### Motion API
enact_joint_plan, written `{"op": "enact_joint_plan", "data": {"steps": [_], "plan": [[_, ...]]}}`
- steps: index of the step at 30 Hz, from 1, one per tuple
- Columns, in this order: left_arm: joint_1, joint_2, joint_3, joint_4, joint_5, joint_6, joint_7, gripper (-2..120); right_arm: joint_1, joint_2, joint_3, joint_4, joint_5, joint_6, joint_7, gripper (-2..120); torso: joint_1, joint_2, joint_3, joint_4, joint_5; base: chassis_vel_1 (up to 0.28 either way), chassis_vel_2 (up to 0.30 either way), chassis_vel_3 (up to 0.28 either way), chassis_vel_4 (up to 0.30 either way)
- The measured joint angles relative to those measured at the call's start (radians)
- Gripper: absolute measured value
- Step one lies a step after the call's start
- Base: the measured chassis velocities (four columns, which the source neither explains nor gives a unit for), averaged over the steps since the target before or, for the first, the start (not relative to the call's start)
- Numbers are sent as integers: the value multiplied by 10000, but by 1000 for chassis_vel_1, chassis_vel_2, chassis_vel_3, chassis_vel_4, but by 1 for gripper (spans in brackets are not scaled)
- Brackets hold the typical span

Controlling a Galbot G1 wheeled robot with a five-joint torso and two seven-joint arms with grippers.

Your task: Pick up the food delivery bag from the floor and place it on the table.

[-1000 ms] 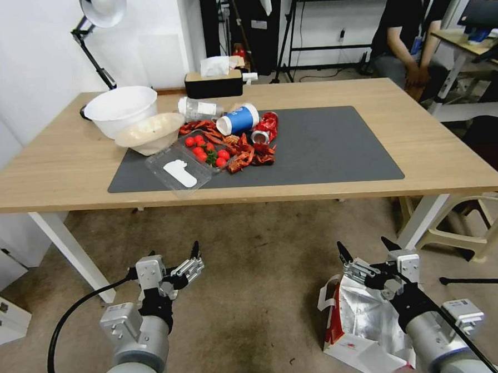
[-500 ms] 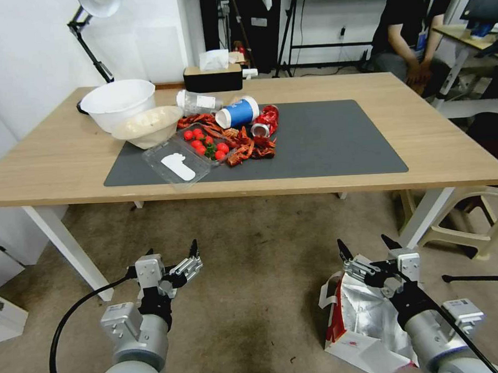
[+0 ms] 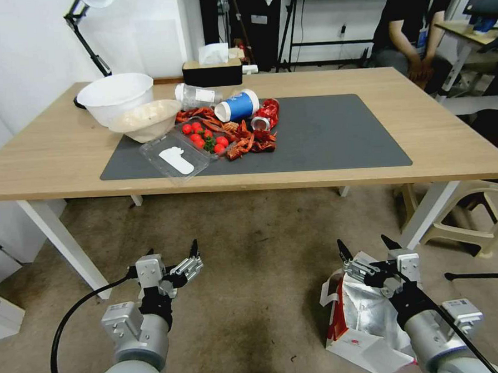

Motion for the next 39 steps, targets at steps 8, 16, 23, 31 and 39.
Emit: {"op": "enact_joint_plan", "data": {"steps": [8, 16, 23, 31, 39], "plan": [[-44, -27, 22, 96, -14, 8, -2, 100, 62, -89, 62, -76, -10, 3, -51, 100, -188, -459, -269, 0, 1, 0, 0, 0, 0], [-129, 10, 30, 161, -87, 5, -30, 100, 45, -43, 80, -77, -12, 3, -82, 100, -294, -758, -462, 0, 1, 0, 0, 0, 0], [-178, 19, 0, 227, -100, 9, -49, 100, 40, 9, 37, -85, -59, 4, -106, 100, -389, -1002, -613, 0, 0, 0, 0, 0, 0], [-190, 14, 3, 227, -110, 9, -56, 100, 23, 8, 30, -105, -74, 4, -150, 100, -526, -1362, -836, 0, 0, 0, 0, 0, 0], [-220, 10, 25, 227, -119, 17, -73, 100, -3, 8, 33, -118, -73, 5, -162, 100, -632, -1682, -1049, 0, 1, 0, 0, 0, 0]]}}
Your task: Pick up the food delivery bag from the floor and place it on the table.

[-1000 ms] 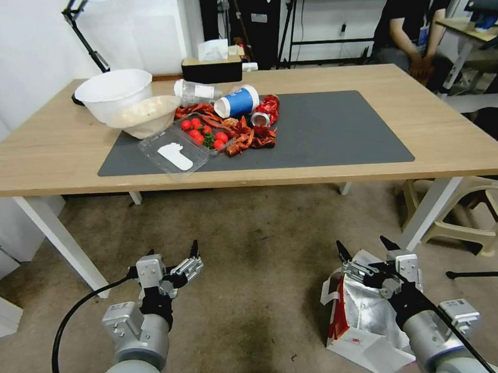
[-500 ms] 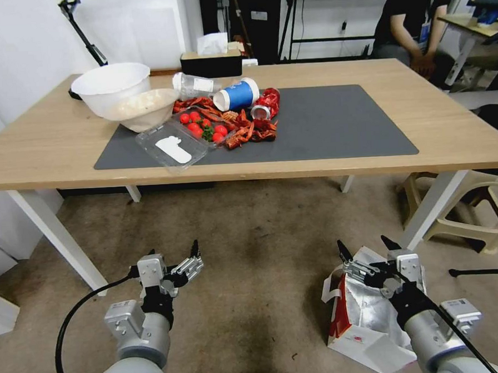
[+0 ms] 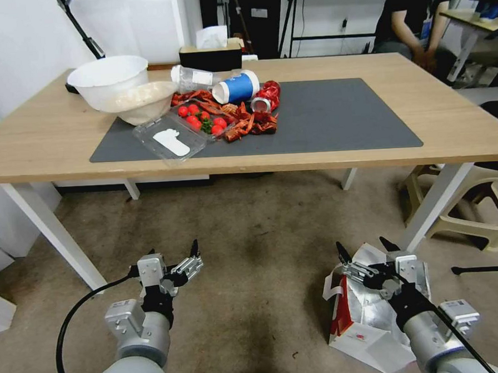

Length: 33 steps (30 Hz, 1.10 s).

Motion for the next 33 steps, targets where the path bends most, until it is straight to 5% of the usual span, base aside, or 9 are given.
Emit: {"op": "enact_joint_plan", "data": {"steps": [33], "plan": [[1, 5, 5, -5, -6, 3, -9, 100, -3, 2, 0, -1, 0, 0, -12, 100, -116, -330, -212, 0, 0, 0, 0, 0, 0]]}}
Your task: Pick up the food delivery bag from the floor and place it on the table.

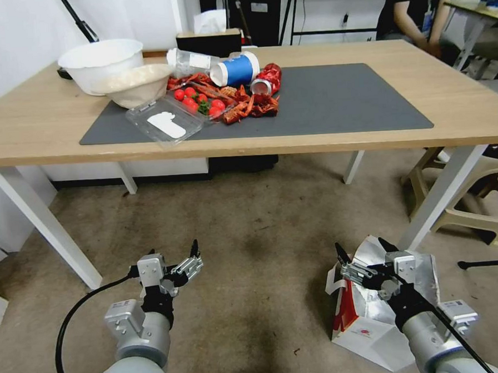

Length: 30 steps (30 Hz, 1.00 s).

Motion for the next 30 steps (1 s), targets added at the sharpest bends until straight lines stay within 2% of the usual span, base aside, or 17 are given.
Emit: {"op": "enact_joint_plan", "data": {"steps": [5, 11, 16, 30], "plan": [[-4, 0, 4, -5, 0, 2, -5, 100, -3, 0, 0, -6, 1, 0, -7, 100, -50, -154, -105, 0, 0, 0, 0, 0, 0], [21, -7, 7, -37, -10, 13, -38, 100, 16, 4, -25, -32, -2, -9, -29, 100, -209, -616, -409, 0, 0, 0, 0, 0, 0], [34, -15, 18, -47, -3, 19, -42, 100, 23, 2, -25, -41, -6, -16, -32, 100, -261, -775, -518, 0, 0, 0, 0, 0, 0], [108, -32, 17, -79, -30, -27, -27, 100, -22, -35, 9, -91, -64, -23, -84, 100, -513, -1585, -1074, 0, 1, 0, 0, 0, 0]]}}
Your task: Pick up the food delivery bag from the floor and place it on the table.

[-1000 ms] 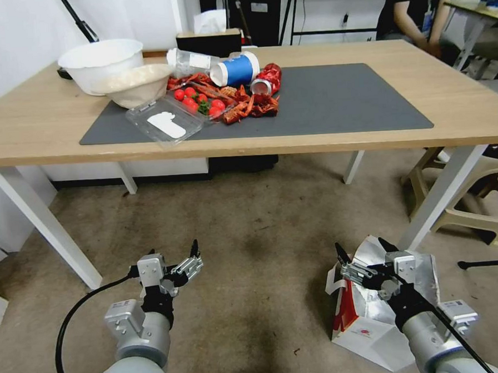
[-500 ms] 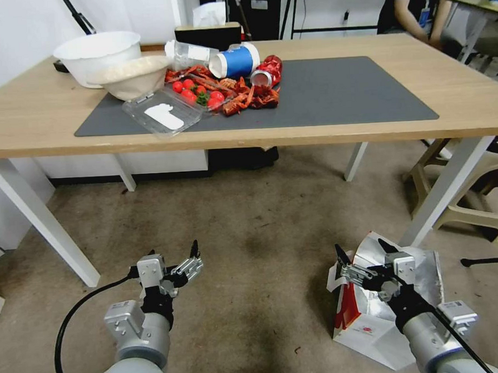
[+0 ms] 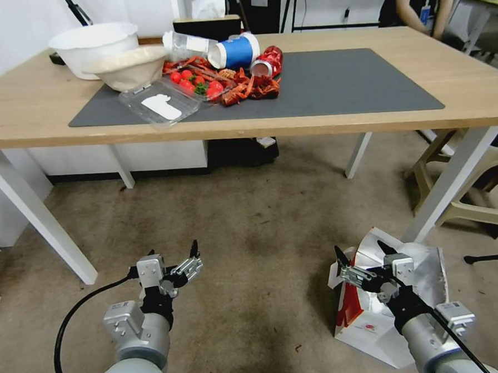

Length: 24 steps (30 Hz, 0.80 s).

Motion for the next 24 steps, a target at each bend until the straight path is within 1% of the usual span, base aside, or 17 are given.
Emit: {"op": "enact_joint_plan", "data": {"steps": [3, 7, 10, 11, 14, 15, 17, 18, 21, 22, 23, 24], "plan": [[4, 28, -9, 0, -1, -30, 2, 100, 1, 40, -35, -21, -40, 0, -1, 100, -45, -165, -123, -1, -1, 0, 0, 0, 0], [-2, 29, -15, 3, -2, -33, 2, 100, -5, 43, -44, -46, -64, 7, -10, 100, -73, -275, -204, 0, -1, 0, 0, 0, 0], [2, 24, -15, 11, -1, -36, 3, 100, -2, 29, -38, -59, -65, 18, -13, 100, -117, -485, -367, 0, 0, 0, 0, 0, 0], [2, 24, -15, 11, -1, -36, 3, 100, -2, 29, -38, -59, -65, 18, -13, 100, -117, -485, -367, 0, 0, 0, 0, 0, 0], [-8, 18, -14, 28, -10, -37, 3, 100, 15, 0, -11, -61, -55, 19, -12, 100, -171, -727, -554, 0, 0, 0, 0, 0, 0], [-8, 18, -14, 28, -10, -37, 3, 100, 15, 0, -11, -61, -55, 19, -12, 100, -171, -727, -554, 0, 0, 0, 0, 0, 0], [-27, 16, -14, 36, -28, -37, 3, 100, 23, -25, 8, -63, -42, 19, -12, 100, -200, -878, -678, 0, -1, 0, 0, 0, 0], [-27, 16, -14, 36, -28, -37, 3, 100, 23, -25, 8, -63, -42, 19, -12, 100, -200, -878, -678, 0, -1, 0, 0, 0, 0], [-38, 32, -17, 40, -43, -40, 8, 100, 44, -7, 14, -69, -38, 19, -12, 100, -245, -1130, -885, 0, -1, 0, 0, 0, 0], [-38, 32, -17, 40, -43, -40, 8, 100, 44, -7, 14, -69, -38, 19, -12, 100, -245, -1130, -885, 0, -1, 0, 0, 0, 0], [-40, 35, -18, 45, -48, -58, 11, 100, 40, 2, 14, -69, -45, 19, -12, 100, -256, -1199, -944, -1, -1, 0, 0, 0, 0], [-41, 40, -17, 59, -50, -76, 13, 100, 38, 13, 14, -63, -58, 19, -16, 100, -272, -1307, -1035, 0, 0, 0, 0, 0, 0]]}}
